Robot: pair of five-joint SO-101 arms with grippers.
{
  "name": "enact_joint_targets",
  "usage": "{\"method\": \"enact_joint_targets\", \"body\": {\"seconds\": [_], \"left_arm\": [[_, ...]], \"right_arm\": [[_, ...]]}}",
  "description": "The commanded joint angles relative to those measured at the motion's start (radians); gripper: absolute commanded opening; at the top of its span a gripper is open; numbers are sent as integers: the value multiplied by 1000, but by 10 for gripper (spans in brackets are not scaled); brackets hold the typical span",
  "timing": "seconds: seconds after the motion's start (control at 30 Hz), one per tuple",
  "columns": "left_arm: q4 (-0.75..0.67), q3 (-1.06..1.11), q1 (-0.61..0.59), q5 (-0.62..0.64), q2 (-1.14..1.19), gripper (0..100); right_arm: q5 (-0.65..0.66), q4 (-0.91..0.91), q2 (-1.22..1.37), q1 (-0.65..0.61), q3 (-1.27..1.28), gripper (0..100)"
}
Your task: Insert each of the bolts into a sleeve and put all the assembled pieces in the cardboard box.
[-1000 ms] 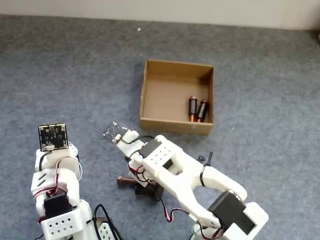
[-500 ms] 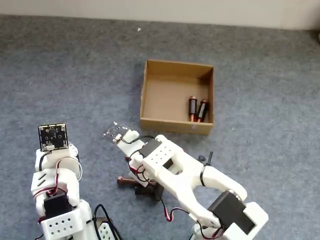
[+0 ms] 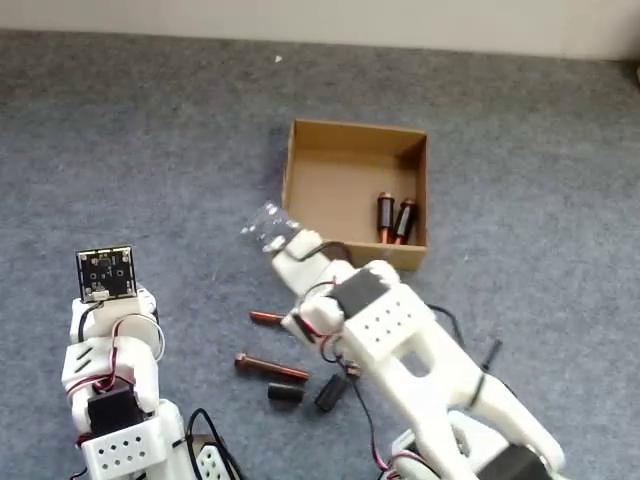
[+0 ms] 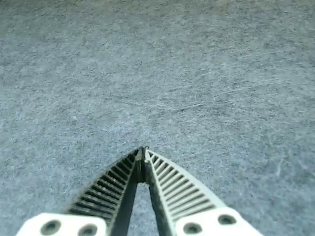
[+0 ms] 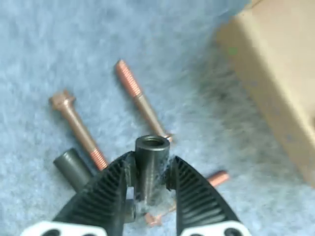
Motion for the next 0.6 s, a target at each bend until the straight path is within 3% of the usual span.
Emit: {"method": "enact_joint_targets", "body": {"seconds": [0.0,0.23,0.43,0.57], "left_arm": [[-18,-4,-4,-15,-10,7],[-17,-21,48,-25,-10,8],[137,-125,222,-206,-7,8],[229,-231,308,-276,1,8]], "right_arm": [[3,8,-137,61,-18,5],[-130,61,-168,180,-24,5],[-64,59,-168,302,-19,5],[-89,13,-159,409,-16,5]]}}
